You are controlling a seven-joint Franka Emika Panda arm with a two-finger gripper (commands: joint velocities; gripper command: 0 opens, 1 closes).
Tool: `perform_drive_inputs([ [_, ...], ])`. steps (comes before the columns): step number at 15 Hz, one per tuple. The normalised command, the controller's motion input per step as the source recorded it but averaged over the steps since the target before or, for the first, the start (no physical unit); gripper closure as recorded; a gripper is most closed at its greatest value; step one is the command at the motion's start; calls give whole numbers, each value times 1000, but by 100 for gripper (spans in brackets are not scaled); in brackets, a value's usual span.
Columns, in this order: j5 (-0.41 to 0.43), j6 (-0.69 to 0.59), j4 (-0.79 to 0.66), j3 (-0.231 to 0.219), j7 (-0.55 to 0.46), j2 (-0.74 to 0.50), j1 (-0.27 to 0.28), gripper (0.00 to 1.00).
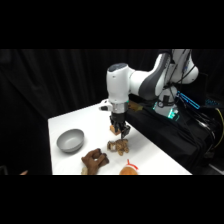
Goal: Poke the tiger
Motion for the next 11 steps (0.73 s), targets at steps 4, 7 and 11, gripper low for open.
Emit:
perform_drive_inputs([
  [4, -35, -317, 42, 34, 64, -336, -31, 0],
  [7, -6, -358, 94, 53, 62, -297, -36, 0],
  [11, -90, -282, 67, 66, 197, -283, -29, 0],
])
